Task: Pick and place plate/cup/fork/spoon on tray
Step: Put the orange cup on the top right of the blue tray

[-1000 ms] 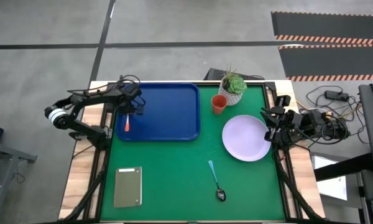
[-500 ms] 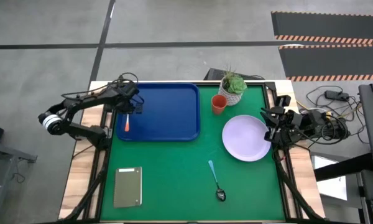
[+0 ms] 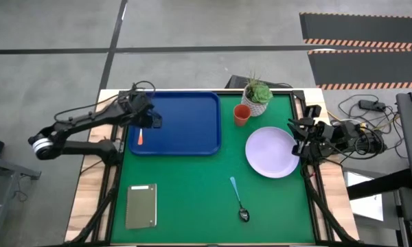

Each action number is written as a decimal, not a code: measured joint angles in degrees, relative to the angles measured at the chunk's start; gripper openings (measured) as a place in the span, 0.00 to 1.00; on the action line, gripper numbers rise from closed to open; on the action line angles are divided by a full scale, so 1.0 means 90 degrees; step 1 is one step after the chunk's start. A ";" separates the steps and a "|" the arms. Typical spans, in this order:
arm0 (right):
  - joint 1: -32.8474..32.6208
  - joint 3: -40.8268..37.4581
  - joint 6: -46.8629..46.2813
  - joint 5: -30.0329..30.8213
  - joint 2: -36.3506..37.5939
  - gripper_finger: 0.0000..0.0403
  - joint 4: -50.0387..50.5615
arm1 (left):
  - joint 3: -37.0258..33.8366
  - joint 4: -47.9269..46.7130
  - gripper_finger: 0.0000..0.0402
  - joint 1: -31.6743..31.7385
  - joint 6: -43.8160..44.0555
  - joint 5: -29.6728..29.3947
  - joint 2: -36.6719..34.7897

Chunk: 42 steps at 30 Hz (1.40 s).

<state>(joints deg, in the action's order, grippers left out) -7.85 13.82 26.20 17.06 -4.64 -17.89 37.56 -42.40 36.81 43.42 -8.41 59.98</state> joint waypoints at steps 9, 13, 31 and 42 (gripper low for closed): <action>0.0000 0.0000 -0.0002 0.0000 0.0000 0.13 0.0000 | 0.0002 0.1026 0.09 -0.1554 0.0650 -0.0460 -0.0191; 0.0000 0.0000 -0.0004 0.0000 -0.0001 0.13 0.0000 | 0.0002 0.2118 0.09 -0.2053 0.0652 -0.0627 -0.0089; 0.0000 0.0000 -0.0005 0.0004 -0.0001 0.13 -0.0002 | 0.1307 0.3943 0.09 -0.3033 -0.0044 -0.0914 0.1479; 0.0001 0.0000 -0.0027 -0.0002 0.0000 0.13 -0.0051 | 0.2780 0.5159 0.09 -0.3578 -0.1937 -0.0934 0.3150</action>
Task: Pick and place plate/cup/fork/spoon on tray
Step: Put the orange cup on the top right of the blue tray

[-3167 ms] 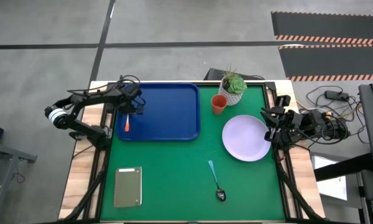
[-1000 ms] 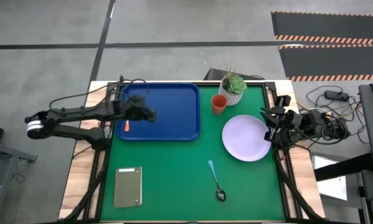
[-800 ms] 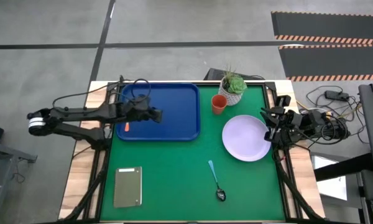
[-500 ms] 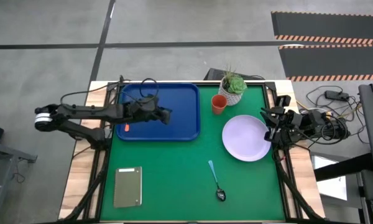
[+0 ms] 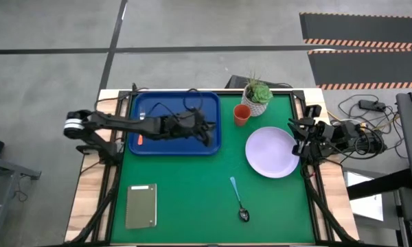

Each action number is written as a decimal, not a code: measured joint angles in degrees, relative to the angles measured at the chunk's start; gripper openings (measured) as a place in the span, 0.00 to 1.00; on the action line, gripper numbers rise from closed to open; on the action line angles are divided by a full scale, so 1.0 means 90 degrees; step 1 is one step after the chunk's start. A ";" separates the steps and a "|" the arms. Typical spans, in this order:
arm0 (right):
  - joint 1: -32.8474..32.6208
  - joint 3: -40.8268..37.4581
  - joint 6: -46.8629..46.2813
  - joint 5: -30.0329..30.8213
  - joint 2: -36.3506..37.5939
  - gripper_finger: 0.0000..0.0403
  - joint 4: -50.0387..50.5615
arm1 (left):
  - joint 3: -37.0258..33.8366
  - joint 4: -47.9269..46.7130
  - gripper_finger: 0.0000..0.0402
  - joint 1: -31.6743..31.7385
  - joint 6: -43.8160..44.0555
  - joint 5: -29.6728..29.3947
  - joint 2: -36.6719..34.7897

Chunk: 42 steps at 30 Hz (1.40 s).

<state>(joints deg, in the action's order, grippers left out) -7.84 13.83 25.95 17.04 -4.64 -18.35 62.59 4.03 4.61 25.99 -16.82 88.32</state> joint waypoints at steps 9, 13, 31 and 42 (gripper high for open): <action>0.0000 0.0001 -0.0053 -0.0007 -0.0001 0.13 -0.0017 | 0.1253 -0.0052 0.09 -0.0044 -0.1331 0.0029 0.0924; 0.0000 0.0002 -0.0061 -0.0007 0.0000 0.13 -0.0019 | 0.1608 -0.0018 0.09 -0.0020 -0.1654 0.0029 0.1180; 0.0000 0.0002 -0.0046 -0.0007 0.0000 0.13 -0.0024 | 0.2930 0.0000 0.09 0.0121 -0.2665 0.0031 0.2557; -0.0001 0.0002 -0.0044 -0.0007 -0.0001 0.13 -0.0030 | 0.3609 -0.0082 0.09 0.0229 -0.3000 0.0270 0.3337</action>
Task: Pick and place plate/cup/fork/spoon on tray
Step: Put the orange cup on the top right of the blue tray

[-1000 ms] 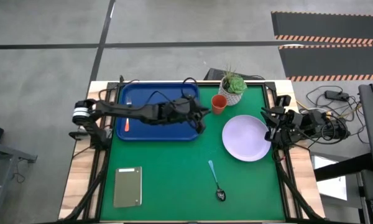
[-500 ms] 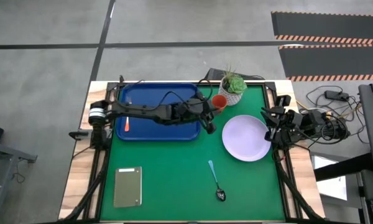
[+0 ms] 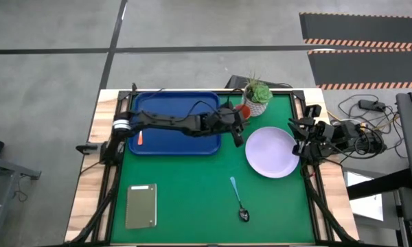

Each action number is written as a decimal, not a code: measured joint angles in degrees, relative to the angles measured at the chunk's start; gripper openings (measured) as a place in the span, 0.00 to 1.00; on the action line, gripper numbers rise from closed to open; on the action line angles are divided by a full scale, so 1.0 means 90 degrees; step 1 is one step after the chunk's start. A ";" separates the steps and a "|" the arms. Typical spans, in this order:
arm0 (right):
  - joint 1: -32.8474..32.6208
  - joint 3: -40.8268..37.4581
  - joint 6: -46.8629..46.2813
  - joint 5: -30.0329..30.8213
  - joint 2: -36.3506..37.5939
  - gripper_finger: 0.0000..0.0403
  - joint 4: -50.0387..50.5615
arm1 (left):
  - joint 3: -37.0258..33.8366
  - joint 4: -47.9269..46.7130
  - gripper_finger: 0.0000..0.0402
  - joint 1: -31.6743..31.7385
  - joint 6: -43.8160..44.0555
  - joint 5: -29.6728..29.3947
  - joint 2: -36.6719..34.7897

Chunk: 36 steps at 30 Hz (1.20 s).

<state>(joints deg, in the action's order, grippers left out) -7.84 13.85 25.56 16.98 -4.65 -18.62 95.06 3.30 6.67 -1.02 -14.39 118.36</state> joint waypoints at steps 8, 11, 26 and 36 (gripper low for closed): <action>0.0000 0.0000 0.0002 -0.0001 0.0005 0.13 0.0007 | 0.0550 -0.0008 0.01 0.0109 -0.0153 0.0116 0.0173; 0.0001 0.0000 0.0012 -0.0001 0.0005 0.13 0.0005 | 0.0667 -0.0076 0.00 0.0153 -0.0159 0.0117 0.0173; 0.0000 0.0140 -0.0001 0.0000 0.0010 0.13 0.0091 | 0.1669 -0.0535 0.00 0.0181 -0.0470 0.0102 0.0235; 0.0001 0.0211 0.0012 0.0004 0.0010 0.13 0.0445 | 0.3220 -0.2724 0.00 0.0229 -0.0618 0.0023 0.1303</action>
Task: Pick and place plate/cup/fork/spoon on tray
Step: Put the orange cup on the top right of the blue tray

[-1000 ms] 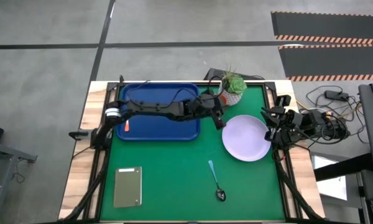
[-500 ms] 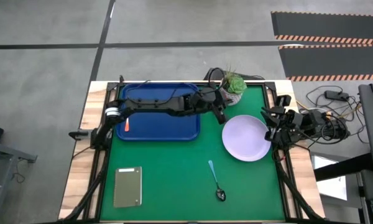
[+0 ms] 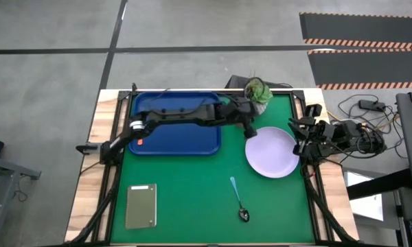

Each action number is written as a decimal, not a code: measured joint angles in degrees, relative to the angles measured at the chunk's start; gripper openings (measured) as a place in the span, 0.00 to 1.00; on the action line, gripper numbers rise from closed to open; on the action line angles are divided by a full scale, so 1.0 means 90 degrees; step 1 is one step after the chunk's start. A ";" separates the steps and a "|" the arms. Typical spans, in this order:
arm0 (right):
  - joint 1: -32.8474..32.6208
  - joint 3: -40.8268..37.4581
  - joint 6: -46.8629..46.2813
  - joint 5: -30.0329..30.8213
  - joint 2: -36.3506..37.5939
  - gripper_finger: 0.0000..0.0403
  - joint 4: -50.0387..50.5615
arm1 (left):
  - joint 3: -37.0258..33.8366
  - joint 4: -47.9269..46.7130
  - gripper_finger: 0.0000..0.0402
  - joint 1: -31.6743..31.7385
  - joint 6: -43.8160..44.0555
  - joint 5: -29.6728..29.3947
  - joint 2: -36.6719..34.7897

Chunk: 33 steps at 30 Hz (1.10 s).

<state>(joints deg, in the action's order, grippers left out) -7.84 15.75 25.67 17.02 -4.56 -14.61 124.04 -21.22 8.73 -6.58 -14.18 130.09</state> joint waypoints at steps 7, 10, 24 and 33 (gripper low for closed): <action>-0.0001 -0.0002 0.0114 0.0005 0.0000 0.13 0.0112 | -0.0086 -0.1383 0.00 0.0321 -0.0865 -0.0077 0.0031; 0.0000 -0.0002 0.0123 0.0007 0.0000 0.13 0.0119 | -0.0079 -0.1615 0.00 0.0528 -0.1274 0.0623 0.0024; 0.0000 -0.0005 0.0316 0.0010 0.0000 0.13 0.0275 | -0.0123 -0.1862 0.06 0.0852 -0.2361 0.2618 -0.0003; 0.0000 -0.0005 0.0320 0.0015 0.0000 0.13 0.0267 | -0.0267 -0.1552 0.31 0.0855 -0.2316 0.2363 -0.0003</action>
<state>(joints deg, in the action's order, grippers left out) -7.84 15.70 28.55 17.15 -4.56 -12.21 121.63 -35.19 16.43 -27.42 7.09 130.06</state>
